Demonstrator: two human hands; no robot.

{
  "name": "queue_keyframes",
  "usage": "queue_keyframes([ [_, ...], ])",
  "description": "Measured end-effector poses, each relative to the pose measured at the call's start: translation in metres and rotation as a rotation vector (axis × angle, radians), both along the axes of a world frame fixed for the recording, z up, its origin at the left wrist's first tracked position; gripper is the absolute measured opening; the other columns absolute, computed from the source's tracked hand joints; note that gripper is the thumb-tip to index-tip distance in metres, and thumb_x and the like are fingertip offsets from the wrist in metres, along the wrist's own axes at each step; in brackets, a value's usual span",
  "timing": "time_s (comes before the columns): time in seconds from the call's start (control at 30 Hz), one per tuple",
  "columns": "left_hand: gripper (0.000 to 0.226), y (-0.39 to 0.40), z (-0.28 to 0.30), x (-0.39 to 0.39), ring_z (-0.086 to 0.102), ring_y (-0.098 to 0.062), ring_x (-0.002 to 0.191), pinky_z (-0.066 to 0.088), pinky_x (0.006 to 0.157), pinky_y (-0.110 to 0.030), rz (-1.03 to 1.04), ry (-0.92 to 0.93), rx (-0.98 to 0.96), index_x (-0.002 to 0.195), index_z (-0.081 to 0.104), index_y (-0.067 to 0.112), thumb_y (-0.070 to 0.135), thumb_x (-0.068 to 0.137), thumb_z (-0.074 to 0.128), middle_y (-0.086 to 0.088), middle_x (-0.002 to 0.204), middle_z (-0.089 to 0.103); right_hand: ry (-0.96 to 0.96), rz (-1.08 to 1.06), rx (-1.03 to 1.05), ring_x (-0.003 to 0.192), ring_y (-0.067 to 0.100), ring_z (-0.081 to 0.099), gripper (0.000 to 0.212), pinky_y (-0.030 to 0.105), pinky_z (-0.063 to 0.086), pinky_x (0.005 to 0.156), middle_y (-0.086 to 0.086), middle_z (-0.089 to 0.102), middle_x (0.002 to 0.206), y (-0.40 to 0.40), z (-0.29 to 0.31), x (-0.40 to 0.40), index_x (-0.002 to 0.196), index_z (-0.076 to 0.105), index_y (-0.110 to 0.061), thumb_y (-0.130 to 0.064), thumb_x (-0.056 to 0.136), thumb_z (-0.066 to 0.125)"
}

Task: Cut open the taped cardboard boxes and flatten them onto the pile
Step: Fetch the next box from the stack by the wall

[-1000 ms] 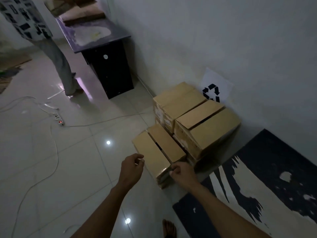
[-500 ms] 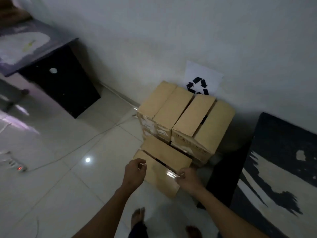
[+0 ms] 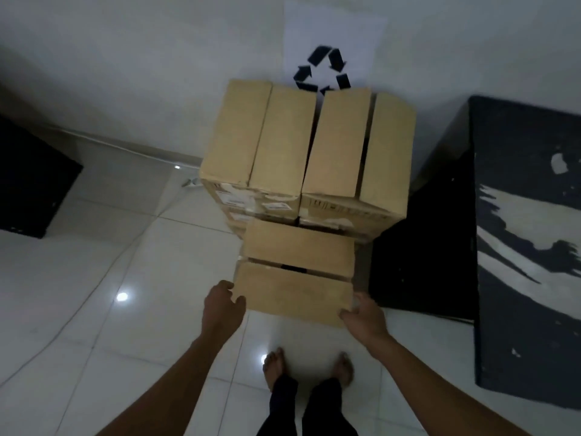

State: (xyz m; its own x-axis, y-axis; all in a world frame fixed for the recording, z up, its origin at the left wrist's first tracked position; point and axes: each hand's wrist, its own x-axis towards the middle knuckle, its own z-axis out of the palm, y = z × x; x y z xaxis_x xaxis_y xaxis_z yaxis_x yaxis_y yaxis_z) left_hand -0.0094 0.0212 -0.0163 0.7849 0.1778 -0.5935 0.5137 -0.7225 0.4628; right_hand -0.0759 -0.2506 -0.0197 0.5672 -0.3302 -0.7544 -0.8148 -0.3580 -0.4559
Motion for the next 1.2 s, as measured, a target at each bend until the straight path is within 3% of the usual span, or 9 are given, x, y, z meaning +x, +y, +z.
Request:
queue_keyframes([
  [0.23,0.091,0.017,-0.108,0.041,0.043,-0.036,0.135,0.04,0.11,-0.049,0.105,0.141,-0.089,0.153,0.028,0.006,0.035,0.083,0.078,-0.017,0.151,0.04,0.071,-0.22,0.129,0.137,0.024,0.041,0.096,0.033,0.04,0.109,0.002,0.032,0.156,-0.013,-0.102,0.011,0.158,0.011,-0.025,-0.04,0.086,0.073],
  [0.3,0.096,0.017,-0.133,0.044,0.052,-0.035,0.126,0.047,0.103,-0.05,0.106,0.2,-0.174,0.15,0.034,0.007,0.045,0.076,0.081,-0.016,0.143,0.05,0.067,-0.289,0.236,0.132,0.021,0.046,0.092,0.031,0.045,0.102,0.0,0.037,0.154,-0.014,-0.125,0.009,0.157,0.015,-0.026,-0.04,0.086,0.073],
  [0.4,0.07,0.016,-0.152,0.04,0.059,-0.032,0.106,0.054,0.089,-0.05,0.102,0.171,-0.209,0.129,0.053,0.005,0.044,0.078,0.08,-0.013,0.121,0.061,0.032,-0.339,0.294,0.12,0.02,0.054,0.067,0.029,0.047,0.09,0.002,0.052,0.141,-0.011,-0.14,0.006,0.151,0.034,-0.024,-0.034,0.092,0.067],
  [0.5,0.063,0.018,-0.149,0.032,0.06,-0.033,0.105,0.054,0.089,-0.051,0.174,0.154,-0.269,0.123,0.057,0.006,0.04,0.076,0.081,-0.011,0.114,0.063,0.003,-0.398,0.309,0.116,0.021,0.058,0.055,0.034,0.05,0.093,0.004,0.059,0.133,-0.004,-0.137,-0.001,0.144,0.046,-0.022,-0.028,0.093,0.067],
  [0.7,0.041,0.031,-0.088,0.021,0.062,-0.031,0.103,0.055,0.086,-0.046,0.217,0.089,-0.34,0.116,0.063,0.009,0.028,0.083,0.079,-0.005,0.105,0.066,-0.093,-0.452,0.34,0.106,0.018,0.064,0.042,0.032,0.053,0.088,-0.001,0.067,0.119,0.002,-0.074,-0.007,0.131,0.059,-0.025,-0.024,0.09,0.071],
  [0.83,0.03,0.04,-0.013,0.017,0.066,-0.024,0.093,0.057,0.082,-0.044,0.205,0.004,-0.388,0.094,0.067,0.021,0.038,0.075,0.084,0.0,0.096,0.07,-0.179,-0.475,0.38,0.103,0.017,0.068,0.029,0.034,0.055,0.088,0.0,0.072,0.113,0.002,-0.002,-0.011,0.118,0.067,-0.025,-0.025,0.09,0.072],
  [0.97,0.048,0.037,0.068,0.01,0.066,-0.02,0.093,0.055,0.077,-0.039,0.149,-0.083,-0.42,0.106,0.068,0.018,0.05,0.072,0.079,0.001,0.1,0.07,-0.266,-0.506,0.372,0.1,0.018,0.068,0.024,0.032,0.055,0.084,0.0,0.074,0.106,0.001,0.076,-0.018,0.113,0.07,-0.02,-0.023,0.09,0.072],
  [1.13,0.031,0.011,0.161,-0.006,0.066,-0.019,0.094,0.049,0.07,-0.029,0.092,-0.249,-0.525,0.106,0.067,0.016,0.043,0.091,0.067,0.0,0.101,0.069,-0.418,-0.506,0.345,0.097,0.013,0.067,0.024,0.025,0.051,0.075,-0.004,0.072,0.106,-0.02,0.164,-0.041,0.112,0.07,-0.02,-0.027,0.089,0.071],
  [1.2,0.038,-0.001,0.196,-0.016,0.066,-0.017,0.097,0.048,0.075,-0.029,0.055,-0.295,-0.618,0.11,0.069,0.016,0.049,0.093,0.058,0.0,0.103,0.071,-0.465,-0.522,0.316,0.096,0.018,0.069,0.029,0.032,0.054,0.079,0.0,0.074,0.105,-0.039,0.189,-0.054,0.113,0.071,-0.017,-0.032,0.088,0.072],
])
